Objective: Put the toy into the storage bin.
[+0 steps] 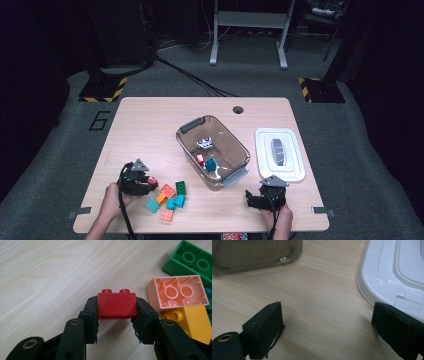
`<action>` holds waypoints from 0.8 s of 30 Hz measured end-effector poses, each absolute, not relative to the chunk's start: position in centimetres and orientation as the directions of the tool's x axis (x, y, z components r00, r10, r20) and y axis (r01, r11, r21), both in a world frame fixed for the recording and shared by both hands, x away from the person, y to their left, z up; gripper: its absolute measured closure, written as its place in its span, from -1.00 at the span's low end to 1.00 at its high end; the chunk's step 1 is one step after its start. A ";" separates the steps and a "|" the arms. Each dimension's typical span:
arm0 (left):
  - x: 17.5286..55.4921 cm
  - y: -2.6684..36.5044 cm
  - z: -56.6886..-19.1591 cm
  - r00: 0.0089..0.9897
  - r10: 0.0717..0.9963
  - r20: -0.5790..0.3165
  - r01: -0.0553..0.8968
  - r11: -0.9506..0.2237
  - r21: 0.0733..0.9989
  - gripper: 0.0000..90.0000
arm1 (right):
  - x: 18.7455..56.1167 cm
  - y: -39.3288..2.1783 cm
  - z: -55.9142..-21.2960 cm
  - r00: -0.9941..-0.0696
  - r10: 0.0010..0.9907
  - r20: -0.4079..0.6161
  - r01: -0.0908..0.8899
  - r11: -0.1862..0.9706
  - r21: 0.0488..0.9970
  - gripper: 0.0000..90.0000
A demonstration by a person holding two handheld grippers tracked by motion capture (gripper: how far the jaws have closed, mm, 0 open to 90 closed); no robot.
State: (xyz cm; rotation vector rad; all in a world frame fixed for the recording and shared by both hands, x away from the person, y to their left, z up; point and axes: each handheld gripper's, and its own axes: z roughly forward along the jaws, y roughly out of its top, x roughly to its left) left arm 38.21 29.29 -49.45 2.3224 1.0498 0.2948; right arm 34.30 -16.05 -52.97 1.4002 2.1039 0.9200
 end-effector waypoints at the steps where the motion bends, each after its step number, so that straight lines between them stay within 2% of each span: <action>1: 38.3 29.3 -49.3 0.670 0.742 -0.032 0.617 -0.531 0.581 0.30 | 34.3 -16.0 -53.0 -0.383 0.924 -0.004 0.624 0.262 0.736 -0.79; 24: 40.7 28.4 -44.8 0.688 0.726 -0.015 0.574 -0.531 0.623 0.30 | 34.3 -16.1 -53.0 -0.385 0.923 -0.005 0.623 0.264 0.736 -0.79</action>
